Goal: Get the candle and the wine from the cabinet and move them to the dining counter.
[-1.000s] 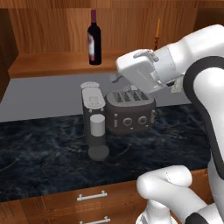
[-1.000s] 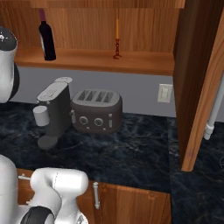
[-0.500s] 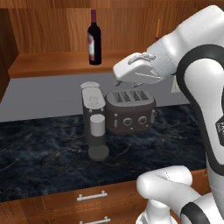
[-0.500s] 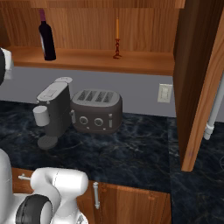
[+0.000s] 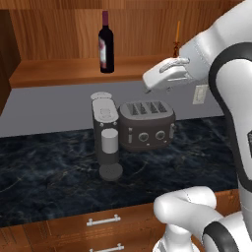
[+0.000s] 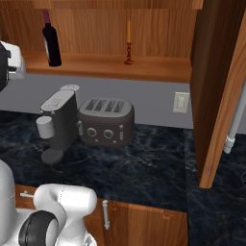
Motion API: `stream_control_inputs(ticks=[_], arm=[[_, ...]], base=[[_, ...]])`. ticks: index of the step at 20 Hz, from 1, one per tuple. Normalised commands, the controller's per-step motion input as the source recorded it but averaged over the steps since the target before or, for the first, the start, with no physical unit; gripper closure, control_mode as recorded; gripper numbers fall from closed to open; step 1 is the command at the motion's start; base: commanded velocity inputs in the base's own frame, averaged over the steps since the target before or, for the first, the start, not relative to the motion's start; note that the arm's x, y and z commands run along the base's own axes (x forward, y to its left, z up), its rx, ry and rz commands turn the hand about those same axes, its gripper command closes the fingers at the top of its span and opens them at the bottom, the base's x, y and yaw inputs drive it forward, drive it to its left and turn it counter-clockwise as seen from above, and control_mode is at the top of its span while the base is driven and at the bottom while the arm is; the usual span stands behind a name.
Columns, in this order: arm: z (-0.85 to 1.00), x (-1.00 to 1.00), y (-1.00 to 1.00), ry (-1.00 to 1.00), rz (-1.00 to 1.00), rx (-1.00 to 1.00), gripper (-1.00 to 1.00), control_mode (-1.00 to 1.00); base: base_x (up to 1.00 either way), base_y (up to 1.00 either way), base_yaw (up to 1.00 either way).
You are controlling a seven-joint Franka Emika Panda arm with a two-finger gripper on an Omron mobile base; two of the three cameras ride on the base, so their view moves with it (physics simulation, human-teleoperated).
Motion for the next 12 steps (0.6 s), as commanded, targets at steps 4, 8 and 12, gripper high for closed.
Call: stream_control_inputs(ticks=[4,8,12], arm=[[0.00,0.14,-0.25,-0.18,0.00,-0.01,-1.00,-1.00],[0.00,0.15,-0.19,-0.20,0.00,-0.04,-1.00,-1.00],[0.00,0.24,-0.23,-0.05,-0.04,-0.02,-1.00,-1.00]], base=[[0.00,0.00,0.00],[0.00,0.00,0.00],[0.00,0.00,0.00]])
